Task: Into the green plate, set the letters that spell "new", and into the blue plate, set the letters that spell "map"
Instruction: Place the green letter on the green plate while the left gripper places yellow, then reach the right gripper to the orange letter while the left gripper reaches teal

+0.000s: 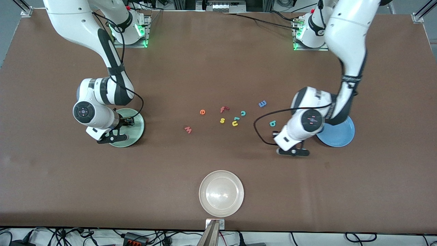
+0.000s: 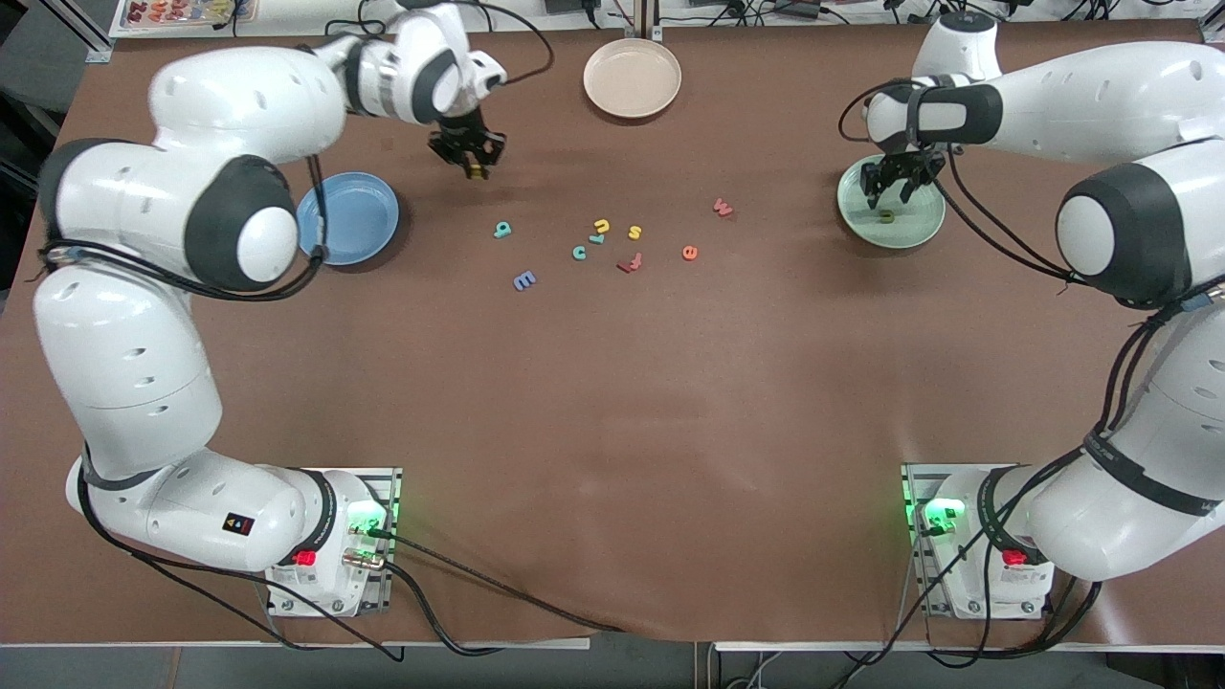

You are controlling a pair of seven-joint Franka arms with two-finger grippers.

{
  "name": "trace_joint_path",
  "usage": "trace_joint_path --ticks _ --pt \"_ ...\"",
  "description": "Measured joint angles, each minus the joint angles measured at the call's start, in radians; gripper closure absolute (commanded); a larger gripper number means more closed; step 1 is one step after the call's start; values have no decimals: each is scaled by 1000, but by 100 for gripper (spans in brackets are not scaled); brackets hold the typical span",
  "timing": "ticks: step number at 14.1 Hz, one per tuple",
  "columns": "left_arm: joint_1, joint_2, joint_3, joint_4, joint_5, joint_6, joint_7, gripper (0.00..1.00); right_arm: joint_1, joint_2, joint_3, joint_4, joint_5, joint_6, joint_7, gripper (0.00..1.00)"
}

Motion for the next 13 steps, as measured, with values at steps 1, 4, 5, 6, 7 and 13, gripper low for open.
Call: trace_joint_path --ticks 1,4,5,6,7,13 --pt "31 -26 4 -1 0 -57 34 84 7 -19 1 21 0 -20 -1 0" --pt "114 -55 15 -7 24 -171 112 84 77 -41 8 97 9 -62 9 0" --pt "135 -55 15 -14 38 -195 125 83 123 -38 11 114 16 -65 49 0" --pt "149 -55 16 -29 51 -209 130 83 173 -29 13 126 20 -65 110 0" --pt "160 -54 16 -53 71 -209 130 83 222 -15 16 137 25 -64 179 0" --pt "248 -46 17 -220 120 -20 204 11 422 104 18 226 102 -41 456 19"
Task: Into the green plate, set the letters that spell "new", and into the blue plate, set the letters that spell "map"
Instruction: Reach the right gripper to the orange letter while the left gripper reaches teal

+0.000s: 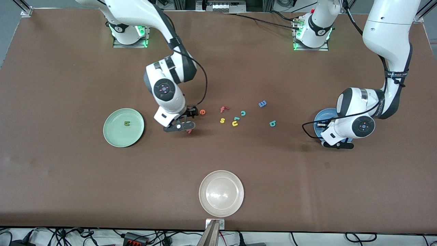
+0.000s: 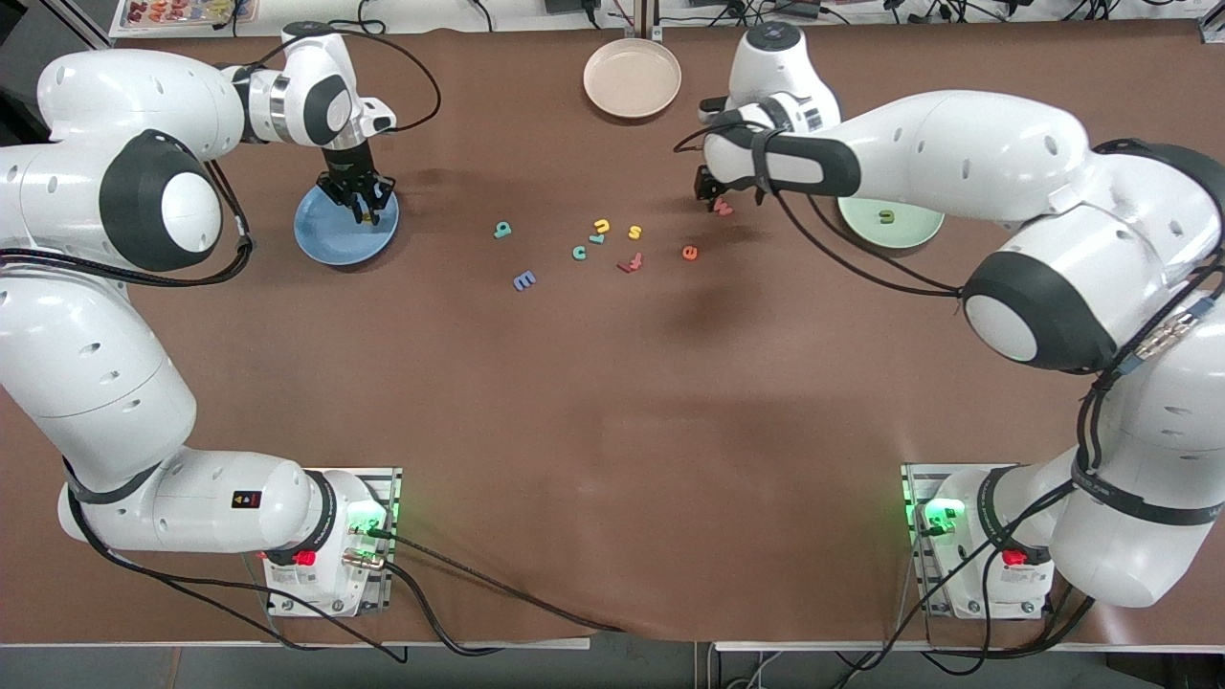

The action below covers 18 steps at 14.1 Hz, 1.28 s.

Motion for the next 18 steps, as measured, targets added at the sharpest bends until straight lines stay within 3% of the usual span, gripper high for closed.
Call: trace_joint_path --ticks 1,4,7,13,15,18 --pt "14 0 0 -1 0 4 32 0 17 11 0 8 2 0 50 22" --pt "51 -3 0 11 0 7 133 0 63 44 0 22 5 1 161 36" --pt "54 -10 -24 25 0 3 160 0 84 69 3 46 7 1 292 41" --pt "28 -23 -230 165 -1 -114 178 0 98 97 13 49 41 1 385 43" --pt "14 -14 -281 160 0 -116 194 0 98 115 13 50 80 1 385 43" --pt "-55 13 -298 128 0 -62 201 0 108 132 13 52 88 3 385 46"
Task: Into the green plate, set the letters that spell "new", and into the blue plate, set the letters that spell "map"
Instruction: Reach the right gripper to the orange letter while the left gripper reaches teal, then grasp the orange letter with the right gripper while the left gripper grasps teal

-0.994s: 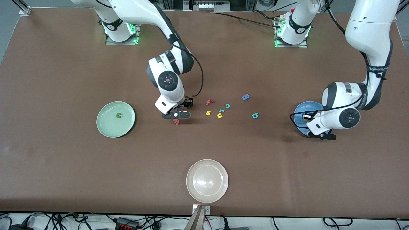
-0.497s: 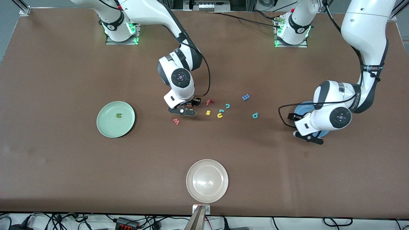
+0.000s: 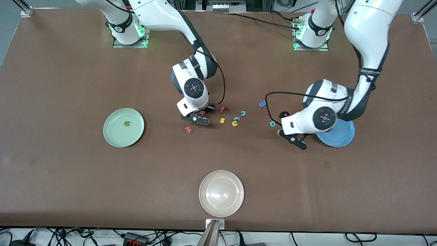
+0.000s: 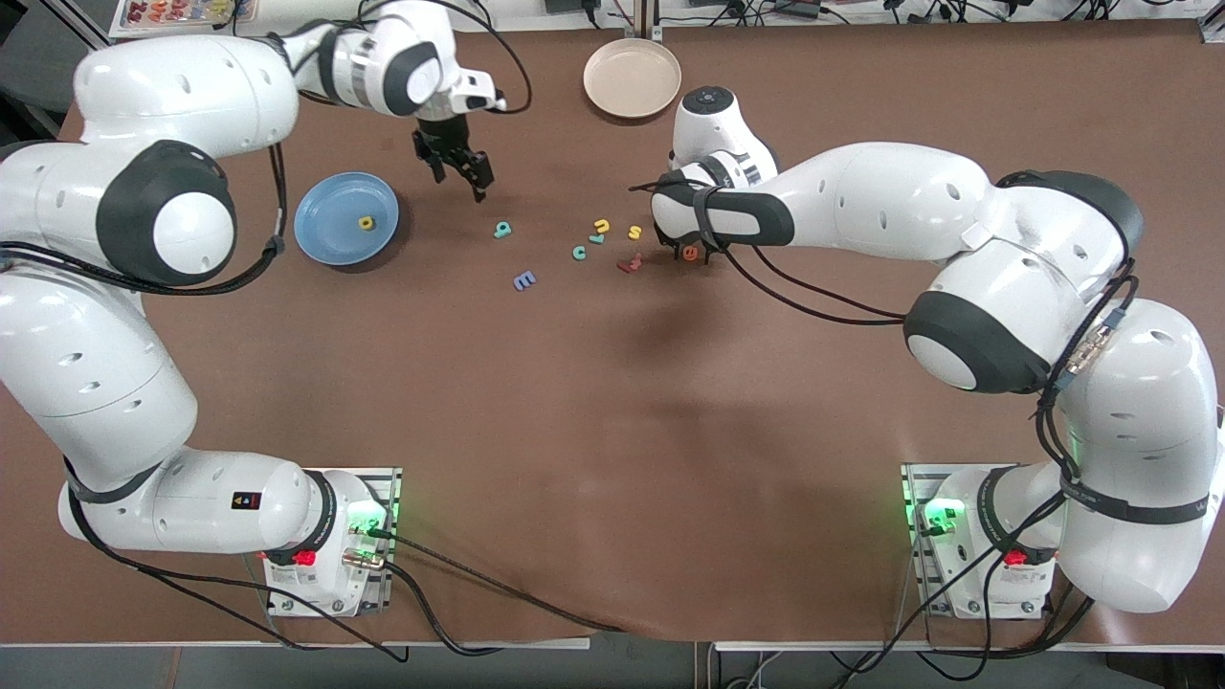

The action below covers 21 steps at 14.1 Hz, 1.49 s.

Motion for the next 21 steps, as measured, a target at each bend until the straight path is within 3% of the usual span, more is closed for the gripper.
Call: trace_joint_path --ticks 4,8,11,13,16,18,21 --pt "-37 20 3 -136 0 224 -6 0 1 5 -1 10 0 0 0 50" --pt "-35 29 5 -160 41 308 -4 1 -1 22 -2 34 0 1 0 50" --pt "-39 44 4 -165 49 327 -3 17 -3 24 -4 36 0 1 0 51" --pt "-45 45 4 -176 49 337 -3 32 -4 24 -5 37 0 1 0 53" --pt "-50 42 4 -179 53 345 -1 55 -4 24 -5 37 0 1 0 63" --pt "-52 42 4 -179 82 347 0 68 -4 24 -5 38 0 1 0 76" --pt "-54 39 0 -179 100 347 0 86 -4 24 -6 40 0 1 0 84"
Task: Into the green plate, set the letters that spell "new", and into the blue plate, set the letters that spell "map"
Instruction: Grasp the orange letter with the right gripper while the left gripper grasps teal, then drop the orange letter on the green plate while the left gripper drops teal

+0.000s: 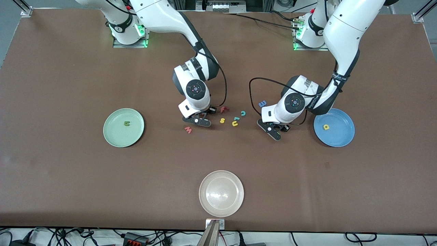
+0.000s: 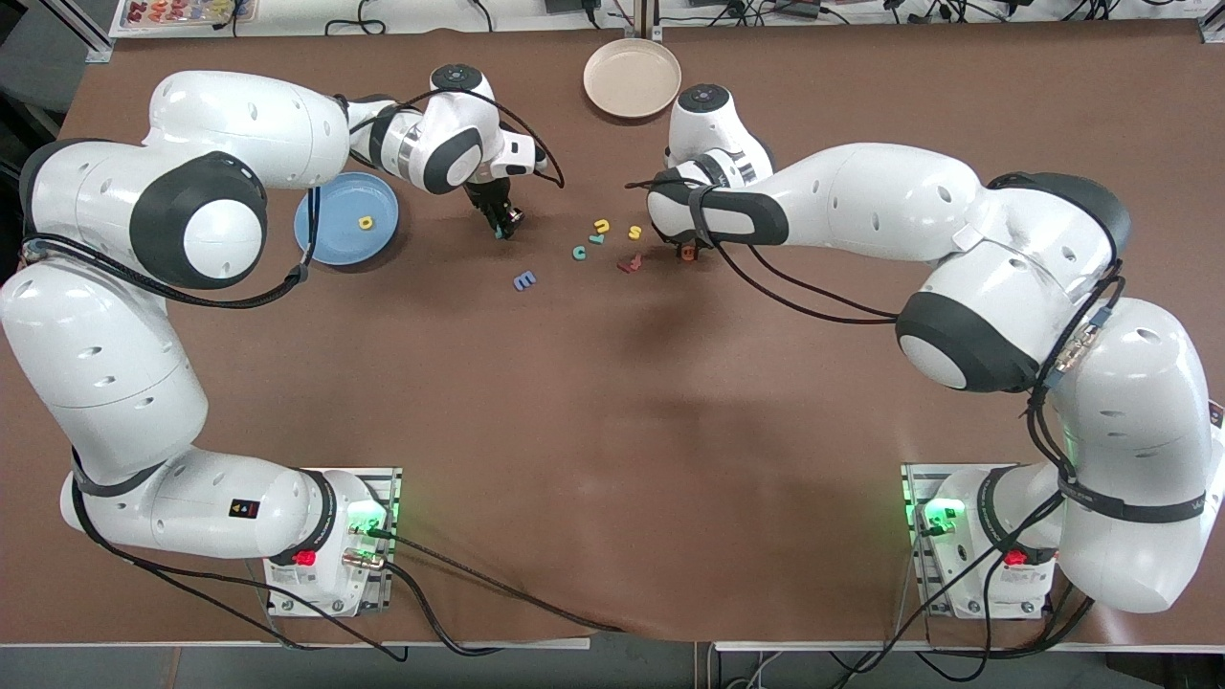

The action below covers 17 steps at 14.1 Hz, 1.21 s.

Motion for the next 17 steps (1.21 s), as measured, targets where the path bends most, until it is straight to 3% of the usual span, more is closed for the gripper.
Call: trace_joint_path --ticks 5,8,10,15,17 --pt "20 -12 11 6 2 -22 0 87 -4 -1 -12 21 0 0 0 87" --pt "92 -65 14 60 10 -201 21 87 -41 -23 -33 40 -1 -22 -3 87" --pt "150 -107 18 99 11 -315 70 87 -53 -41 -97 39 -1 -93 -63 87" --pt "373 -116 26 94 12 -398 174 85 -73 -78 -272 -32 -1 -165 -353 87" --pt "395 -106 26 65 12 -416 161 75 -76 -107 -308 -92 -1 -167 -453 87"
